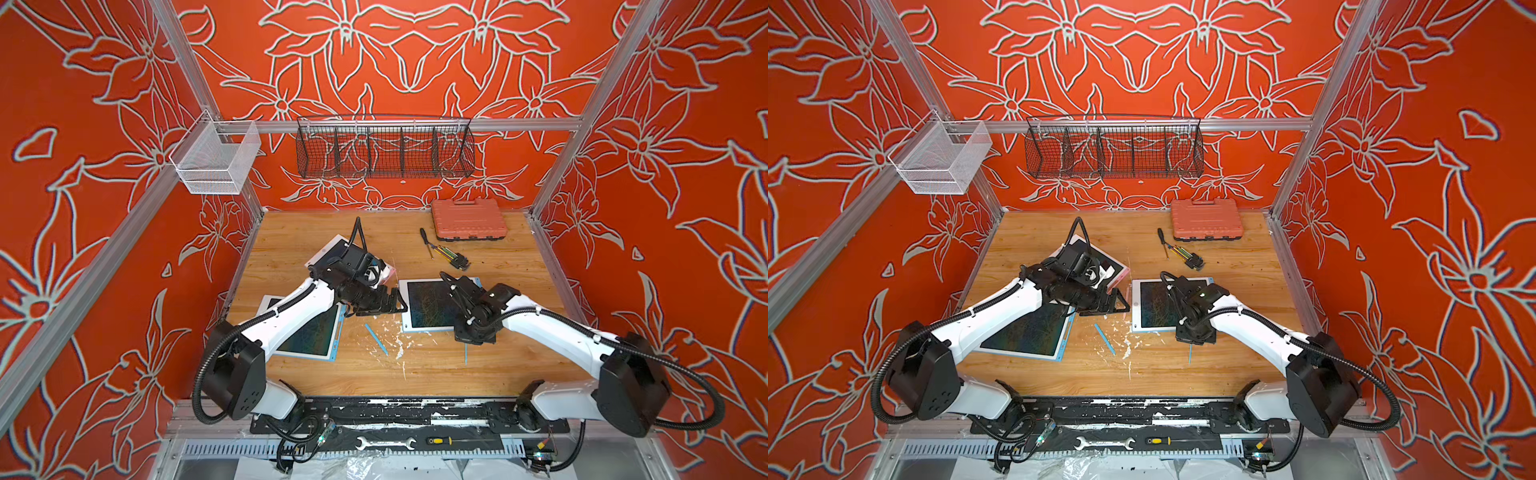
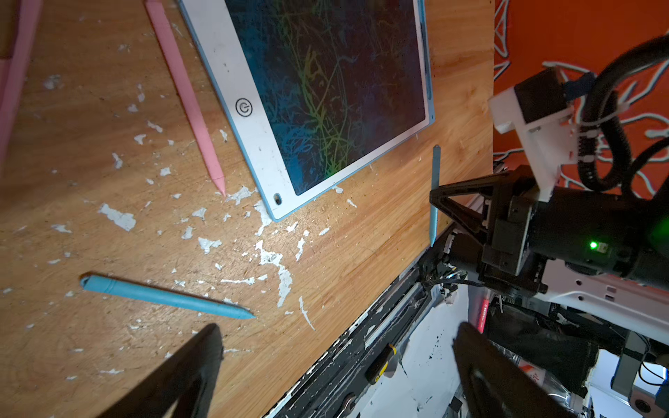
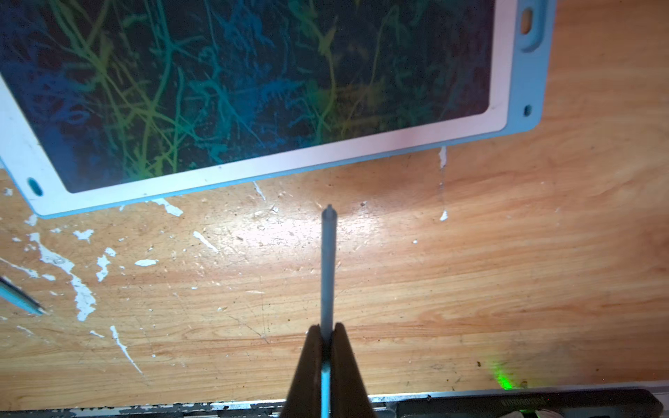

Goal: Place the stylus back onto the writing tablet
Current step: Pick up the stylus from the center of the board, then place the stylus on the writing tablet.

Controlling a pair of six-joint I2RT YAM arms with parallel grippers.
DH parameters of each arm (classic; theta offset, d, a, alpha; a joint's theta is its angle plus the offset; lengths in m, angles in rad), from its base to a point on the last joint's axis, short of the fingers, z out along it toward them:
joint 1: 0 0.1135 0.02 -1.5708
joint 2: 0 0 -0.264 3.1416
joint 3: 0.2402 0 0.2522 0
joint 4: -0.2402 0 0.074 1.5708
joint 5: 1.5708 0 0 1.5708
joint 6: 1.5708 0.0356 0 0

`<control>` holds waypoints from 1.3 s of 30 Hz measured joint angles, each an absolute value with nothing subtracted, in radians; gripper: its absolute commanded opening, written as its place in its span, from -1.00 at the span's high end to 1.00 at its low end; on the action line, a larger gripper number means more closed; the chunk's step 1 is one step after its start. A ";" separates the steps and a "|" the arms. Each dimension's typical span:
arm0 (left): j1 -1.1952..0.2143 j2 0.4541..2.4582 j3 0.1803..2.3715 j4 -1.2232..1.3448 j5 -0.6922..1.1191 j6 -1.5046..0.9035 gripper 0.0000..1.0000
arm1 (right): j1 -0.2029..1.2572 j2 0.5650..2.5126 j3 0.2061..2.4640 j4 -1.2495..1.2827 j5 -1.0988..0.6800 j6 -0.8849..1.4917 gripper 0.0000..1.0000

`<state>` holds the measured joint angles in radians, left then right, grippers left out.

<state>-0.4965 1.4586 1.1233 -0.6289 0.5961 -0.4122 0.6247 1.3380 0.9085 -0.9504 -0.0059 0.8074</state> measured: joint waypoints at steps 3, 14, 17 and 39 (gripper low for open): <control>-0.496 1.464 1.149 -0.631 0.596 -0.412 -0.95 | 0.593 1.337 0.923 -0.969 0.001 0.783 1.00; -0.496 1.482 1.172 -0.638 0.595 -0.421 -0.95 | 0.413 1.325 0.957 -0.976 -0.010 0.627 1.00; -0.496 1.483 1.172 -0.641 0.590 -0.421 -0.95 | 0.368 1.333 1.000 -0.981 -0.014 0.563 1.00; -0.496 1.496 1.199 -0.673 0.550 -0.458 -0.95 | 0.195 1.589 1.183 -0.983 -0.007 0.233 1.00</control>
<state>-0.4965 1.4963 1.1992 -0.6727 0.5503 -0.4583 0.1951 1.5894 1.1828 -0.9833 -0.0074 0.2329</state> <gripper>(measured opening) 0.975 0.071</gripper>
